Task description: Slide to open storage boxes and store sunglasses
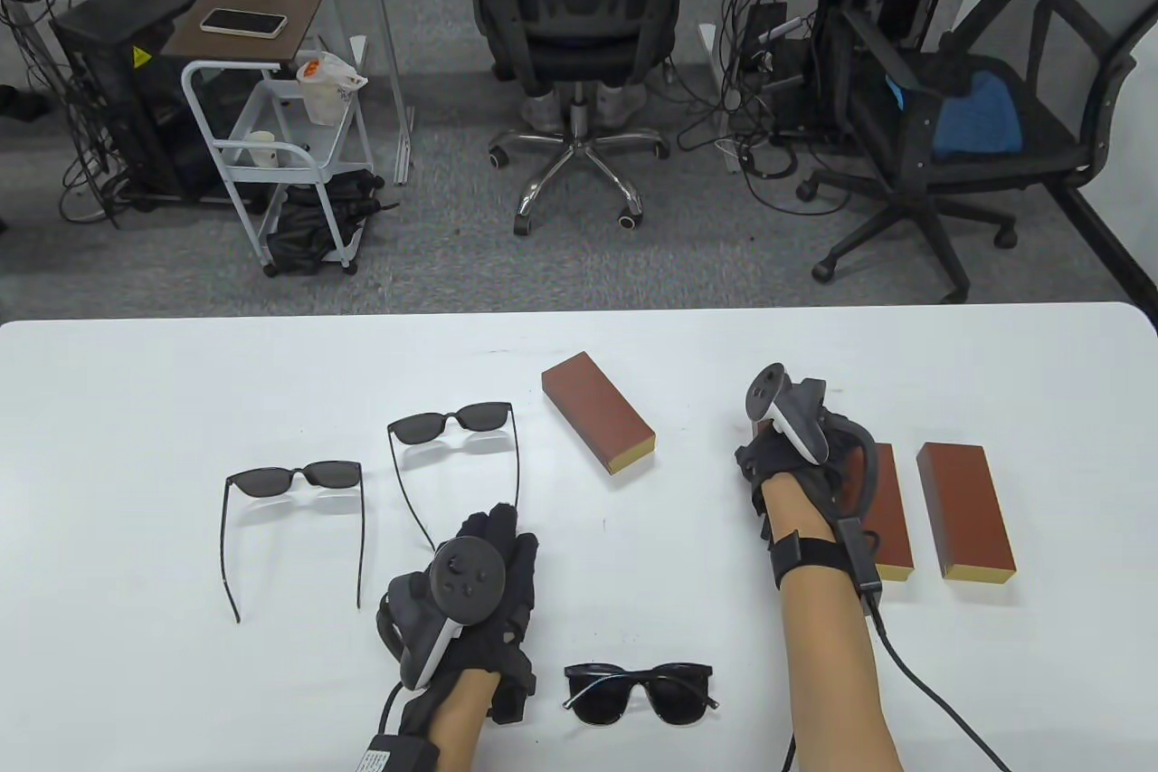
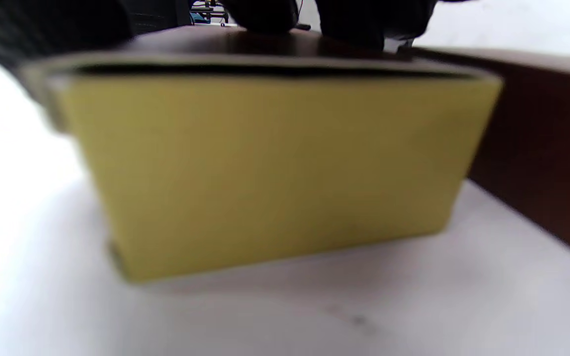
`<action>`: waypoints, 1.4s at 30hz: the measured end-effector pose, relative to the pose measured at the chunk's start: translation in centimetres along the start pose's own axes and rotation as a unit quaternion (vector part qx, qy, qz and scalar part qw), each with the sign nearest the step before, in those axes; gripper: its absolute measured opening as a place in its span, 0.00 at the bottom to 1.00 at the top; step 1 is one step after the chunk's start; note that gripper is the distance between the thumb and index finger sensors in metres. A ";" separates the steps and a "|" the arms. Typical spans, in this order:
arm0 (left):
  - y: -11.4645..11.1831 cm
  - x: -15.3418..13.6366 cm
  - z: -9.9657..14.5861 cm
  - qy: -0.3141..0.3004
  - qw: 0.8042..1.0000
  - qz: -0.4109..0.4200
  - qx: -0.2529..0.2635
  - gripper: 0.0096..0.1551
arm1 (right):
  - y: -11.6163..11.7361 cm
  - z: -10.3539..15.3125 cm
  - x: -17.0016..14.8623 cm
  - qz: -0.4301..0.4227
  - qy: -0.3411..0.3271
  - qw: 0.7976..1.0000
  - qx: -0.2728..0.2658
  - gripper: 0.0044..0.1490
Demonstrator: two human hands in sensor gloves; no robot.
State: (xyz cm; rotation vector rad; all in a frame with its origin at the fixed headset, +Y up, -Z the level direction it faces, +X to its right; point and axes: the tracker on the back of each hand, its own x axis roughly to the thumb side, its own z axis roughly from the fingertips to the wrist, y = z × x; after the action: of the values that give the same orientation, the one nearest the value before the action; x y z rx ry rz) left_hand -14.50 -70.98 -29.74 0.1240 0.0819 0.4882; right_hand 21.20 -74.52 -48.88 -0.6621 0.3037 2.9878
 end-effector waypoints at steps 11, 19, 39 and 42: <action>0.2 0.0 0.0 -0.007 1.000 -0.013 0.012 0.31 | -0.4 1.0 0.3 -0.078 -0.038 0.994 -0.065 0.56; -0.2 0.1 -0.1 -0.016 1.000 0.003 0.003 0.32 | -3.3 3.8 -0.5 -0.110 -0.119 0.984 -0.075 0.54; -0.8 3.9 1.4 -0.268 0.963 0.041 -0.014 0.50 | -6.2 14.2 -4.3 -0.099 -0.456 0.883 0.046 0.55; -0.1 4.0 1.3 -0.316 0.947 0.054 -0.003 0.51 | -6.8 15.6 -4.2 -0.104 -0.484 0.868 0.046 0.54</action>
State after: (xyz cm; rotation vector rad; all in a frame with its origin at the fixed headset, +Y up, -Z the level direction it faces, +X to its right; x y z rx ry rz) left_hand -10.77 -69.33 -28.66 0.2761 -0.5590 0.5378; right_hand 19.30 -64.78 -34.50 0.7715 0.2577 2.6426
